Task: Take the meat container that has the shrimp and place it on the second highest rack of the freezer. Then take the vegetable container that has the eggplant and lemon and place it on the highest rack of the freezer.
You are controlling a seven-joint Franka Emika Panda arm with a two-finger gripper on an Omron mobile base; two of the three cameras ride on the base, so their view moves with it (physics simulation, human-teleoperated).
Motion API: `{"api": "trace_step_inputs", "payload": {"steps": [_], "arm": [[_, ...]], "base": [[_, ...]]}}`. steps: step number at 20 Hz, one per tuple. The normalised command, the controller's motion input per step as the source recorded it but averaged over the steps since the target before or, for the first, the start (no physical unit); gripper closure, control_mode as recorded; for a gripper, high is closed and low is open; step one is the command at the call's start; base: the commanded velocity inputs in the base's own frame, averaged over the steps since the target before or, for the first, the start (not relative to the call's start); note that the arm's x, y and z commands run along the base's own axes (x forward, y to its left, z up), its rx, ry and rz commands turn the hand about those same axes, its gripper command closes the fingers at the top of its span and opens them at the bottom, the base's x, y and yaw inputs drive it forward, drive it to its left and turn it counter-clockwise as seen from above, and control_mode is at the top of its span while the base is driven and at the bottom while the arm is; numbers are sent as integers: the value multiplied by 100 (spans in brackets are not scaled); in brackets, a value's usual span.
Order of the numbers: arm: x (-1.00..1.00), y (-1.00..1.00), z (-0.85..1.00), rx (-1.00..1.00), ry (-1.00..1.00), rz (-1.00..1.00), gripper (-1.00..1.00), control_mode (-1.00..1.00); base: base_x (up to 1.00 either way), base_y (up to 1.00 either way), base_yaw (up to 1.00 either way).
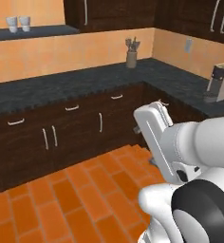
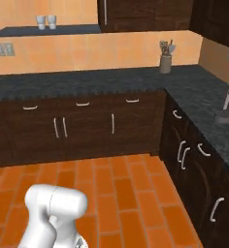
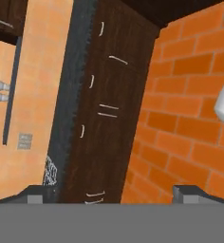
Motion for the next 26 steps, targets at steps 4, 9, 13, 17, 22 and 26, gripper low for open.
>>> {"api": "trace_step_inputs", "payload": {"steps": [4, 9, 13, 17, 22, 26], "arm": [[0, 0, 0, 0, 0, 0, -100, 100], [0, 0, 0, 0, 0, 0, -100, 100], [0, 0, 0, 0, 0, 0, -100, 100], [0, 0, 0, 0, 0, 0, -100, 100], [0, 0, 0, 0, 0, 0, -100, 100], [0, 0, 0, 0, 0, 0, -100, 100]], "base": [[79, 25, -73], [51, 51, -86], [29, 43, -92], [45, 56, -87], [52, 63, -83], [95, 90, -47]]}}
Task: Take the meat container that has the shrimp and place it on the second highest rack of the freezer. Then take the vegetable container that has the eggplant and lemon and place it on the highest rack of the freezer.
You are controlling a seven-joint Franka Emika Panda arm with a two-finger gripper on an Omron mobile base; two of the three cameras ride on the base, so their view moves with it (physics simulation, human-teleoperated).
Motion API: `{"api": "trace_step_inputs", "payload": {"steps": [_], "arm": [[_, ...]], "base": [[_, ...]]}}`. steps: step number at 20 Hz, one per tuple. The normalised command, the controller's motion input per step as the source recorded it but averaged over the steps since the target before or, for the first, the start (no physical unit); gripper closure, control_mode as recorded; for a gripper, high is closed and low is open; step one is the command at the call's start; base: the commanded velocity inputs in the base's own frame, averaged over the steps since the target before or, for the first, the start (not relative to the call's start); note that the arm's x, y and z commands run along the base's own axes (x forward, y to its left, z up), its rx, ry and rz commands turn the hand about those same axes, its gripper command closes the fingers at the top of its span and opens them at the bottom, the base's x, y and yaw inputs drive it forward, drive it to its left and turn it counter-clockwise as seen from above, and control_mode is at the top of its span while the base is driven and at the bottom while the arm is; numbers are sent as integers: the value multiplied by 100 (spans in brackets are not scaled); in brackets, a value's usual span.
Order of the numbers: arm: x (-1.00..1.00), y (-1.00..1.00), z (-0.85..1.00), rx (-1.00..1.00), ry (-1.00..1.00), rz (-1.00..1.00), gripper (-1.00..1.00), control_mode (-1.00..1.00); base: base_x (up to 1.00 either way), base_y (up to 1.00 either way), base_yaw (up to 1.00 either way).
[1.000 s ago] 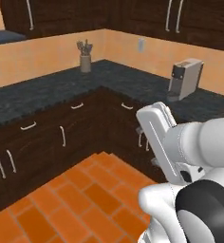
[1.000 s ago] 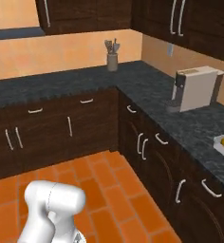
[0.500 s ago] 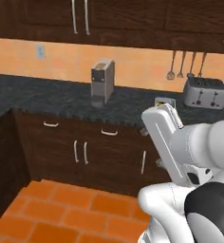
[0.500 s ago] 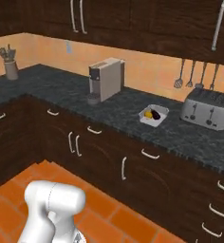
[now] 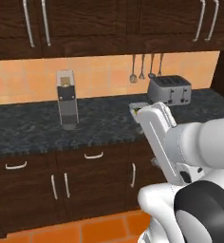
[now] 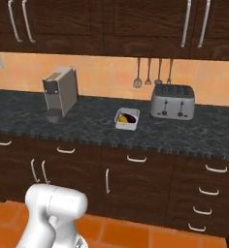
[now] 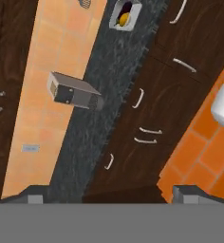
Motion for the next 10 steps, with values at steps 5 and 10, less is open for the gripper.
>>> {"api": "trace_step_inputs", "payload": {"steps": [5, 10], "arm": [[0, 0, 0, 0, 0, 0, -100, 100], [0, 0, 0, 0, 0, 0, -100, 100]], "base": [[86, 27, -36], [75, 0, -15]]}}
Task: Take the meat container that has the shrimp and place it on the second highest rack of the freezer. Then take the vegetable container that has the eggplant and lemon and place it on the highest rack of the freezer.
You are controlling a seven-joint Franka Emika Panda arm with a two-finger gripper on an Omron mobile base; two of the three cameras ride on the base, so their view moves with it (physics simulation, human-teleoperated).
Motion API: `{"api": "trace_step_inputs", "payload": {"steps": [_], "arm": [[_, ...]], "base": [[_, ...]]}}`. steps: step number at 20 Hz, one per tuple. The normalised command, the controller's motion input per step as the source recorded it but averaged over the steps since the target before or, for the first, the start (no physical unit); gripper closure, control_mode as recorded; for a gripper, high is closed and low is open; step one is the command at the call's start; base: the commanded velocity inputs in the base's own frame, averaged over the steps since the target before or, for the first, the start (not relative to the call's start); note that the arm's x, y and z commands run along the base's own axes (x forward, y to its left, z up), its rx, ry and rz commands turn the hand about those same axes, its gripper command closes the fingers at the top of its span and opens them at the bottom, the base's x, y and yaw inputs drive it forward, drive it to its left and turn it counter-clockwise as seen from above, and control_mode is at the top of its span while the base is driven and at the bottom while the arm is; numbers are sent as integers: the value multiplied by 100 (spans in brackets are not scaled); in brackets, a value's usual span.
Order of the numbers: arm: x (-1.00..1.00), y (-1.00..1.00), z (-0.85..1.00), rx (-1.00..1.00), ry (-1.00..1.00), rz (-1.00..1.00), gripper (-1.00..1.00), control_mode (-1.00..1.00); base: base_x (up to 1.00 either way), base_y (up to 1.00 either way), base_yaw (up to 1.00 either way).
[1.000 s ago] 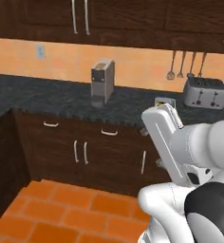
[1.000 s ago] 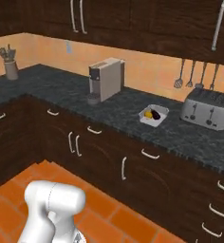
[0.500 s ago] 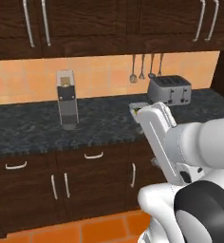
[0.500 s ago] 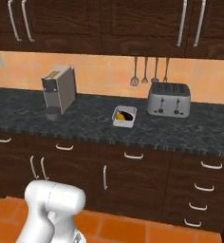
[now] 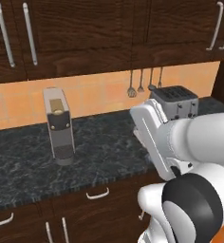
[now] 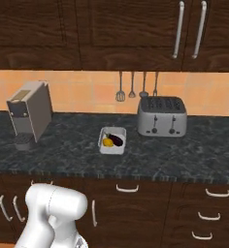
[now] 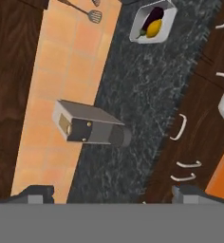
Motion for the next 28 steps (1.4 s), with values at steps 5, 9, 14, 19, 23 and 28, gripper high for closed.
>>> {"api": "trace_step_inputs", "payload": {"steps": [5, 9, 14, 19, 23, 28], "arm": [[0, 0, 0, 0, 0, 0, -100, 100], [17, -7, -4, -1, 5, 3, -100, -100], [42, -58, -47, -11, 18, -1, -100, -100], [12, -78, -67, -10, 18, -8, -100, -100], [8, -100, -52, -4, 21, -7, -100, -100], [35, -85, -28, -2, 27, -9, -100, -100]], "base": [[48, -25, 25], [31, -22, 35], [0, 0, 0], [0, 0, 0], [0, 0, 0], [0, 0, 0]]}}
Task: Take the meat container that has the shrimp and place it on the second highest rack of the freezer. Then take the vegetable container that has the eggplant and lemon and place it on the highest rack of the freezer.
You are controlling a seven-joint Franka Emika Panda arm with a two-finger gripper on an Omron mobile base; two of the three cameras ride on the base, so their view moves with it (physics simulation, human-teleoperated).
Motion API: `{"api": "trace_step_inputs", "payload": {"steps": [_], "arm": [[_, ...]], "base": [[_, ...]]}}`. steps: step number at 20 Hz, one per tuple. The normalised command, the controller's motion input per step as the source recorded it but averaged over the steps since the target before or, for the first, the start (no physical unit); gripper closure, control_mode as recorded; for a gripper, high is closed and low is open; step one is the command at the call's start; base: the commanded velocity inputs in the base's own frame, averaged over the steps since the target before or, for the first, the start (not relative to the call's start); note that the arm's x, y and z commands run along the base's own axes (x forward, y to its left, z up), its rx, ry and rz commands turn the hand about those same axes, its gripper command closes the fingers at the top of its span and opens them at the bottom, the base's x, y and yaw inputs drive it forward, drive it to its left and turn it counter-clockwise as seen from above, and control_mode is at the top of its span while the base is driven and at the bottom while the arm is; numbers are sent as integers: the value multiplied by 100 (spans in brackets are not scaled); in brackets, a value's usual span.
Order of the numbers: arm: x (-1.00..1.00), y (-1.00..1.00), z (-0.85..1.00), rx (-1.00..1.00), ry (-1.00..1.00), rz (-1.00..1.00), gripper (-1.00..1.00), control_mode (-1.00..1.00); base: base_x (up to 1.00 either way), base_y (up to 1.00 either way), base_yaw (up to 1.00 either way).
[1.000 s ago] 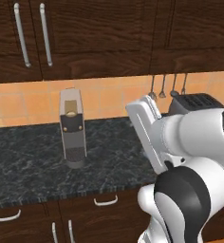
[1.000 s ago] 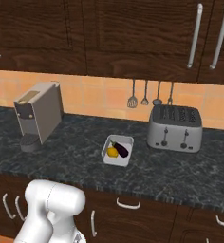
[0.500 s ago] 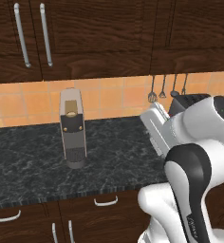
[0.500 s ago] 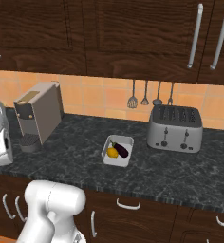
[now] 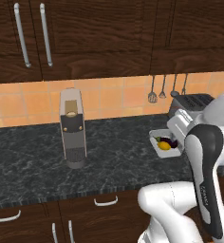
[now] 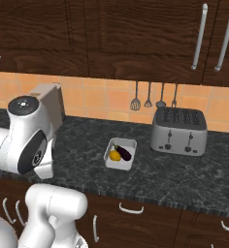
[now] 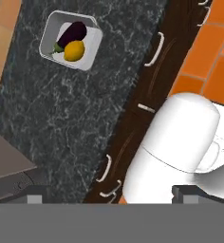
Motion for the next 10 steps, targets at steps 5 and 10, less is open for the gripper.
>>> {"api": "trace_step_inputs", "payload": {"steps": [5, 10], "arm": [[36, -45, -7, 0, 19, -7, -100, -100], [22, -40, -47, 0, -1, 0, -100, -100]], "base": [[0, 0, 0], [0, 0, 0]]}}
